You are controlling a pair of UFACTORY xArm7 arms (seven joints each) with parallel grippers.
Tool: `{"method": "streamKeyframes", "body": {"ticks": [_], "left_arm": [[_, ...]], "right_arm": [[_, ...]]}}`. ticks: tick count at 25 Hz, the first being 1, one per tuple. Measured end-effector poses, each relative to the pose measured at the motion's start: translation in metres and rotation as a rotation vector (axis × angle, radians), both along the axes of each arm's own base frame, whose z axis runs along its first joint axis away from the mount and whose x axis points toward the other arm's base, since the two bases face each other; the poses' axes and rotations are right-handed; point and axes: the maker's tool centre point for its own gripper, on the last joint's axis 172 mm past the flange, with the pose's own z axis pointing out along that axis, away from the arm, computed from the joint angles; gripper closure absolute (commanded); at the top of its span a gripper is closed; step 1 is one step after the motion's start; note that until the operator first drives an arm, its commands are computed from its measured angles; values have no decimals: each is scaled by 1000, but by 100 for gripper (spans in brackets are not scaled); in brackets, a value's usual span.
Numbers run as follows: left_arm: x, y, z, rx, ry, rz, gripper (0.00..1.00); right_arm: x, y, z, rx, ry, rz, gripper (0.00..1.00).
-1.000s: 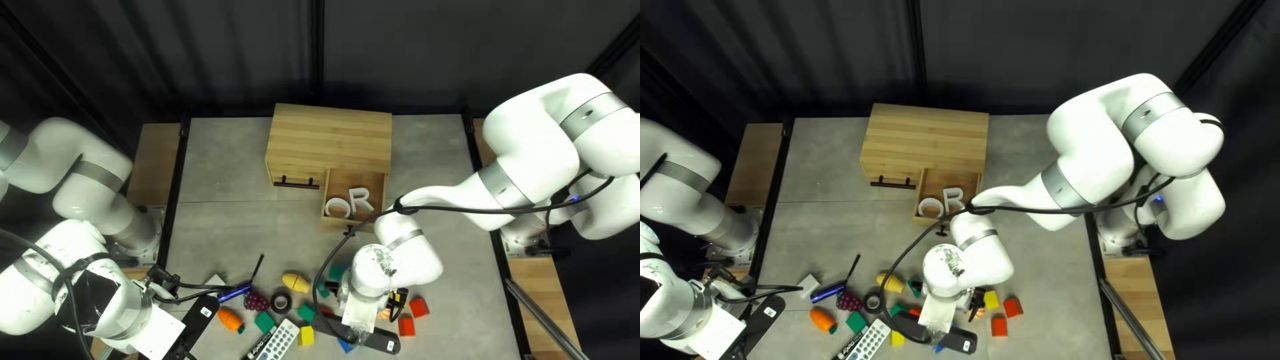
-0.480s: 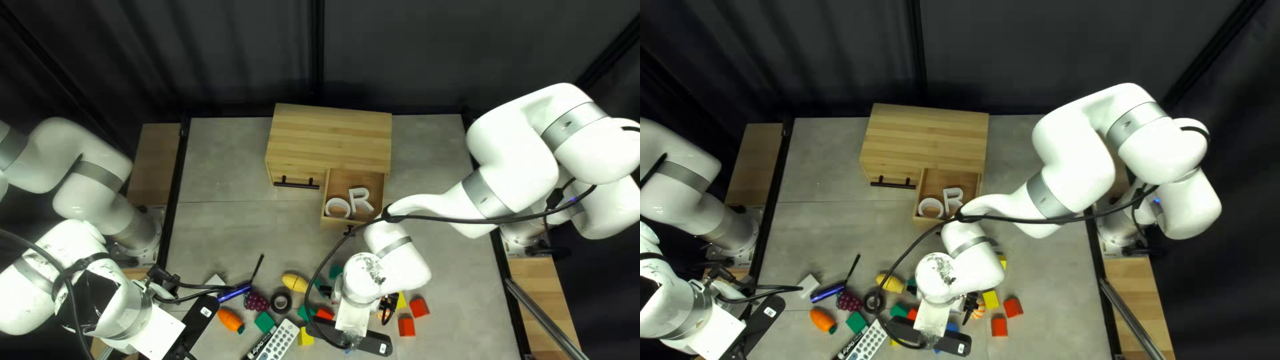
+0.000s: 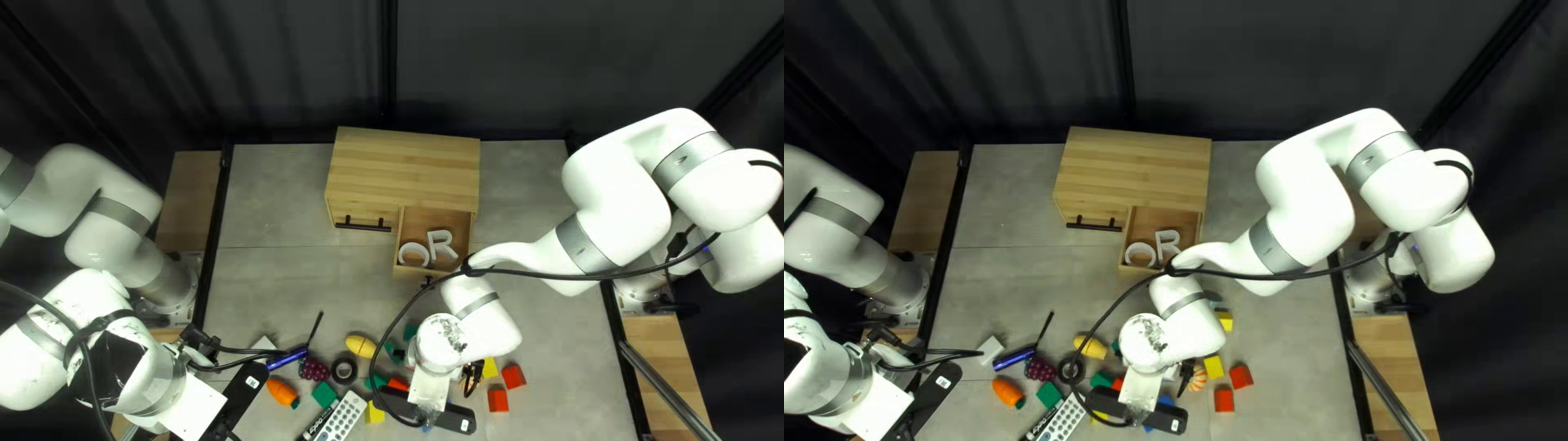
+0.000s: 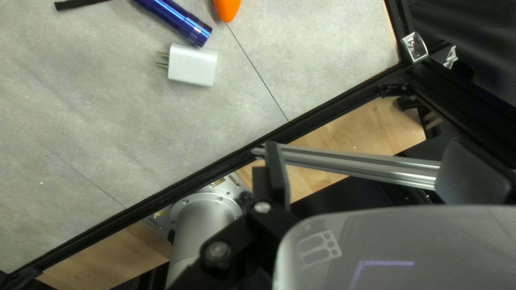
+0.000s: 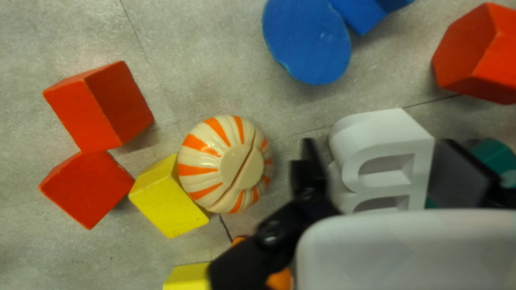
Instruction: Open drawers and place objects into drawer and close
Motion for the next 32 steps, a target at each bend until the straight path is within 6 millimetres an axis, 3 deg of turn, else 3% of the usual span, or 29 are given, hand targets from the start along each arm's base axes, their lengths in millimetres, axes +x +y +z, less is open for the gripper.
{"method": "streamKeyframes", "body": {"ticks": [5, 7, 12, 17, 22, 26, 29, 32], "left_arm": [[0, 0, 0, 0, 0, 0, 0], [0, 0, 0, 0, 0, 0, 0], [0, 0, 0, 0, 0, 0, 0], [0, 0, 0, 0, 0, 0, 0], [0, 0, 0, 0, 0, 0, 0], [0, 0, 0, 0, 0, 0, 0], [0, 0, 0, 0, 0, 0, 0], [0, 0, 0, 0, 0, 0, 0]], "right_arm": [[3, 2, 31, -28, 30, -53, 99], [3, 3, 55, -56, 42, -125, 100], [-21, 8, 91, -115, 33, -317, 100], [-55, 15, 107, -167, 13, -542, 100], [-58, 39, 127, -182, 8, -680, 100], [-59, 47, 133, -183, 12, -719, 100], [-62, 41, 141, -189, 13, -743, 100], [-68, 17, 159, -213, 10, -806, 100]]}}
